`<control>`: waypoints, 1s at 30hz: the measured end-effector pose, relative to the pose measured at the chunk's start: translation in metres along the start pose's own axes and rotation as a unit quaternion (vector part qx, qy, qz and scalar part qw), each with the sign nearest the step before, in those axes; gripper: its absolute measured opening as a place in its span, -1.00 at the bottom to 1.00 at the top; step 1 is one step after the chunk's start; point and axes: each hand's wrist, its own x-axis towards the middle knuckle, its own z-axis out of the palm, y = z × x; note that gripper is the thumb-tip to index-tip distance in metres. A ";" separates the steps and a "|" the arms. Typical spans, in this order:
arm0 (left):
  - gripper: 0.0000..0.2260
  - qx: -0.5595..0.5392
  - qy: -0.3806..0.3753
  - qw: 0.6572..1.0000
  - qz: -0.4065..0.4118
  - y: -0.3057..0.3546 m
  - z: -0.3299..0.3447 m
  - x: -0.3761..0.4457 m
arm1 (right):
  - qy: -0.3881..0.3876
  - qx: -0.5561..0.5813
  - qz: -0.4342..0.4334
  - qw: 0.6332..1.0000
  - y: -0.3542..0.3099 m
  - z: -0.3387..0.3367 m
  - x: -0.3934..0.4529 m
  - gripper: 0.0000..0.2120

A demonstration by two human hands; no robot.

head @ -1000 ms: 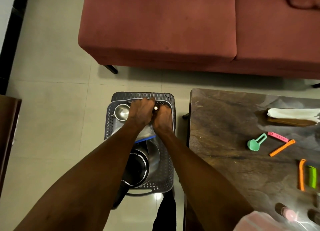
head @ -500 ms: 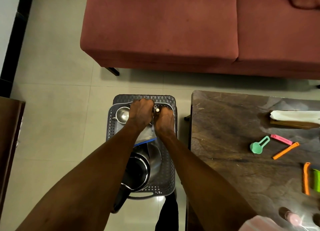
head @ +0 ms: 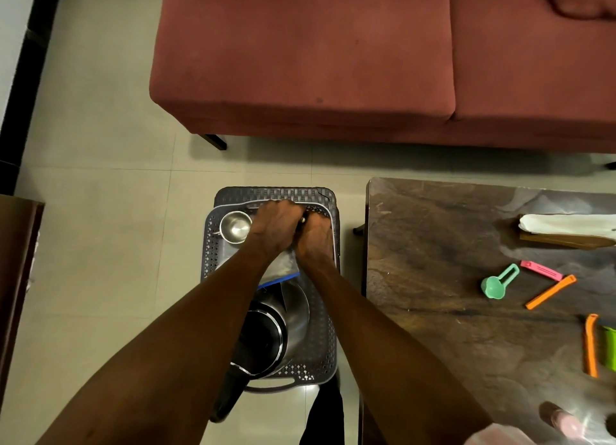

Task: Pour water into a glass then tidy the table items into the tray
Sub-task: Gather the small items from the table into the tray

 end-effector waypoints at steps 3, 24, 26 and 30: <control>-0.90 -0.007 -0.005 1.000 -0.010 0.000 0.000 0.001 | -0.005 0.048 0.013 0.999 -0.002 0.000 -0.003 -0.70; -0.88 -0.087 0.061 0.991 -0.079 -0.003 0.014 -0.001 | -0.008 -0.318 -0.121 0.940 0.002 -0.010 0.003 -0.82; -0.89 -0.080 0.065 0.991 -0.082 -0.003 0.014 -0.001 | -0.010 -0.323 -0.115 0.939 0.002 -0.010 0.005 -0.81; -0.84 -0.024 0.047 0.994 -0.091 -0.001 0.013 0.002 | -0.014 -0.305 -0.114 0.945 -0.001 -0.011 0.004 -0.80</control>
